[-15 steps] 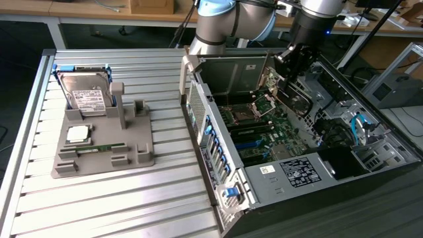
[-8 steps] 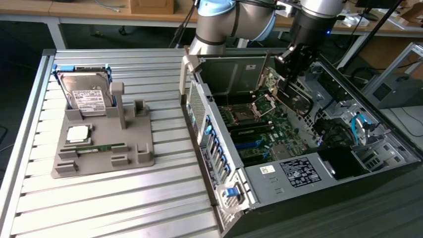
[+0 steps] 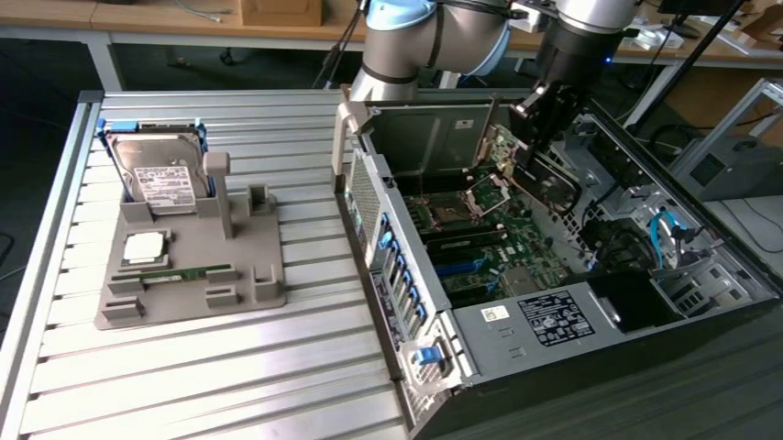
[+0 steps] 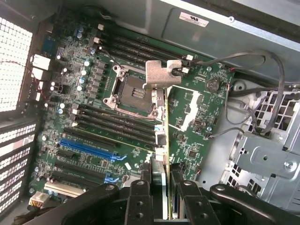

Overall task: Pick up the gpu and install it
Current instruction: 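Insert the gpu into the slot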

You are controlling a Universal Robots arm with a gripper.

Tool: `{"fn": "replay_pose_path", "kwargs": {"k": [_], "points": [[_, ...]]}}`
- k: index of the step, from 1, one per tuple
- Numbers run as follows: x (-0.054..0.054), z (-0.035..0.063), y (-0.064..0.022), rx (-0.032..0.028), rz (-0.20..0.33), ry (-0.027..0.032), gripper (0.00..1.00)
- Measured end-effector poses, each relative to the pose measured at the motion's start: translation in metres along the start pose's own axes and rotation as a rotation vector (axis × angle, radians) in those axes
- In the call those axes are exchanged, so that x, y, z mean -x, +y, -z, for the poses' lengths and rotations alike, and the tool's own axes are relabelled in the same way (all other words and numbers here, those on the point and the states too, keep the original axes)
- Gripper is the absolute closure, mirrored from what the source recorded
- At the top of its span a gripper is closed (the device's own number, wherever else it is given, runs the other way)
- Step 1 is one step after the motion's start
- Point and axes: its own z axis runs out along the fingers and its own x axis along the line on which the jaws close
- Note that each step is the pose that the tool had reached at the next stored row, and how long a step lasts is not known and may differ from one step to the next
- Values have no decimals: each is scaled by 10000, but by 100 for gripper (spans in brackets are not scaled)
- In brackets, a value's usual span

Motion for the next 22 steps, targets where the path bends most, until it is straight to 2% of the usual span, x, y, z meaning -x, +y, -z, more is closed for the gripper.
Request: {"fn": "replay_pose_path", "kwargs": {"k": [22], "points": [[0, -8, 0, 22, 735, -51, 73]]}}
